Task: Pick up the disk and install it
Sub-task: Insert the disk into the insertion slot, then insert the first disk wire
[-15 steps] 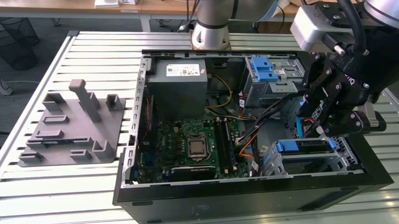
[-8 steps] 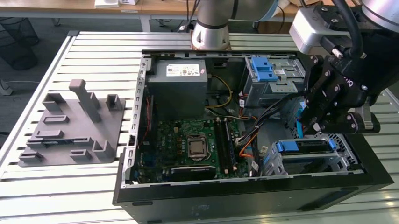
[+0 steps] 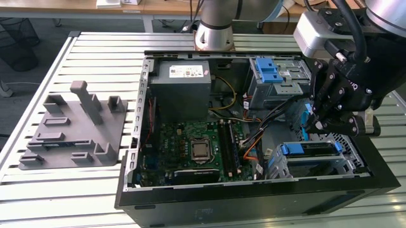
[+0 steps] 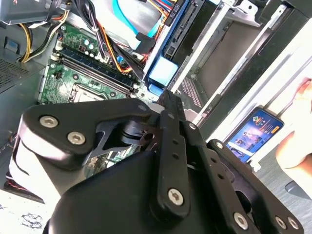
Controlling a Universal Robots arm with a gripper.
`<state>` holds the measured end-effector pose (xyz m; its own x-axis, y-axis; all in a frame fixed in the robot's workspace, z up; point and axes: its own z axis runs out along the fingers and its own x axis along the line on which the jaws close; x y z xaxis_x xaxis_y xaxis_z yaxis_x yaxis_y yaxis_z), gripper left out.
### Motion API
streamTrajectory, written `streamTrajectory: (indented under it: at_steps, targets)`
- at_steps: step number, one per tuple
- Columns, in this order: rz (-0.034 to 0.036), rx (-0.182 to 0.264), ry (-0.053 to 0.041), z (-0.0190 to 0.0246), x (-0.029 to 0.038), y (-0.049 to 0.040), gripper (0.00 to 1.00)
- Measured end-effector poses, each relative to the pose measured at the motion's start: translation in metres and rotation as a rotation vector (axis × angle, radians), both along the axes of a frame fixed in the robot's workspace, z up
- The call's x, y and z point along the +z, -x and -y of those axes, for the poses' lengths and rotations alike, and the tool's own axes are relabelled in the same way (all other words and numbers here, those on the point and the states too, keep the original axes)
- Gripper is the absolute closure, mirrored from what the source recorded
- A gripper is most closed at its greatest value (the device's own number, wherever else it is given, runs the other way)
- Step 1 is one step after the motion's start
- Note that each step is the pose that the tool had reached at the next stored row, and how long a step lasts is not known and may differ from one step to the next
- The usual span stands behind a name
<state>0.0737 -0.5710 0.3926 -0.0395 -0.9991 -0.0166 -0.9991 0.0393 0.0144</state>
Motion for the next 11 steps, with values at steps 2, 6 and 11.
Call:
streamTrajectory:
  at_steps: [2, 6, 11]
  targets:
    - [0.0, 0.0, 0.0001, 0.0, -0.0004, 0.0, 0.89]
    - [0.0, 0.0, -0.0001, 0.0, -0.0007, 0.0, 0.89]
    - [0.0, 0.0, 0.0, 0.0, -0.0007, 0.0, 0.89]
